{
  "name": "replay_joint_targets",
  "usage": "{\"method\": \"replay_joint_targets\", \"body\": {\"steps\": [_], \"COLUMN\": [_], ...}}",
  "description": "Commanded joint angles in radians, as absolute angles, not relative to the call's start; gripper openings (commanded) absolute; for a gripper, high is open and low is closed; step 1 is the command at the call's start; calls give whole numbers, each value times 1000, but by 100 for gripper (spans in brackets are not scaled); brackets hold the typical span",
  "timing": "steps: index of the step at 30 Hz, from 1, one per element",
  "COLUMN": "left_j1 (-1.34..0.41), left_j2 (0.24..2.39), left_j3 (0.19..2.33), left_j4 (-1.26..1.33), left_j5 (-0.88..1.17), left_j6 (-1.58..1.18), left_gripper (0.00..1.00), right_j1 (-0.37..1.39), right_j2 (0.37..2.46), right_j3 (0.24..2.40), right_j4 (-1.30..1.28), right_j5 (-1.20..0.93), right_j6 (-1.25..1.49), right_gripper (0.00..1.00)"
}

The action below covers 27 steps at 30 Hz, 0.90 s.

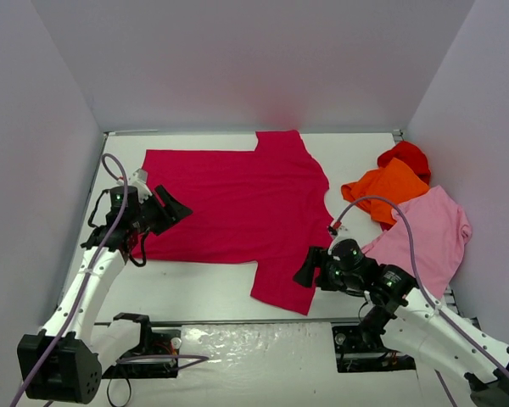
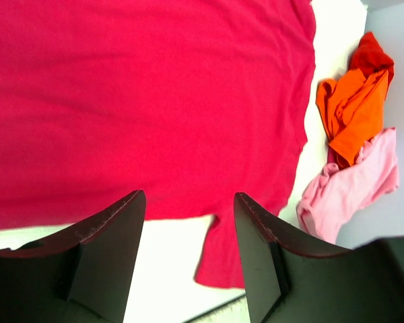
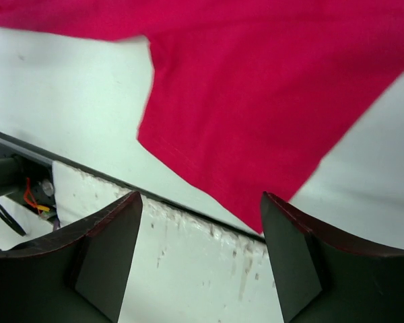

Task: Fold and stack the t-shirts
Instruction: Flatten out the tshirt, then fold the flattened tshirt in 1/3 of the way

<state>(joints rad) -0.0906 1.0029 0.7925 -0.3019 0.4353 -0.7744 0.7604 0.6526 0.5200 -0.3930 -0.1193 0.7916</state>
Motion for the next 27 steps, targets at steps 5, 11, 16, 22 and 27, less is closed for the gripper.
{"method": "replay_joint_targets", "body": {"steps": [5,11,16,22,27], "left_j1": [-94,-102,-109,-117,-123], "left_j2": [1087,1163,1203,1238,1248], "left_j3": [878,856,844,827,808], "left_j4": [-426,-451,-448,-411,-389], "left_j5": [552,629,660,660,661], "left_j6": [-818,-828,-827,-825,-827], "left_gripper": [52,52,52,52,52], "right_j1": [914,1155,1277,1384,1395], "right_j2": [798,1026,1112,1183,1291], "right_j3": [540,639,681,740,787], "right_j4": [-441,-420,-420,-419,-427], "right_j5": [-76,87,143,257,333], "right_j6": [868,922,996,973,872], "right_gripper": [77,79,78,77,76]}}
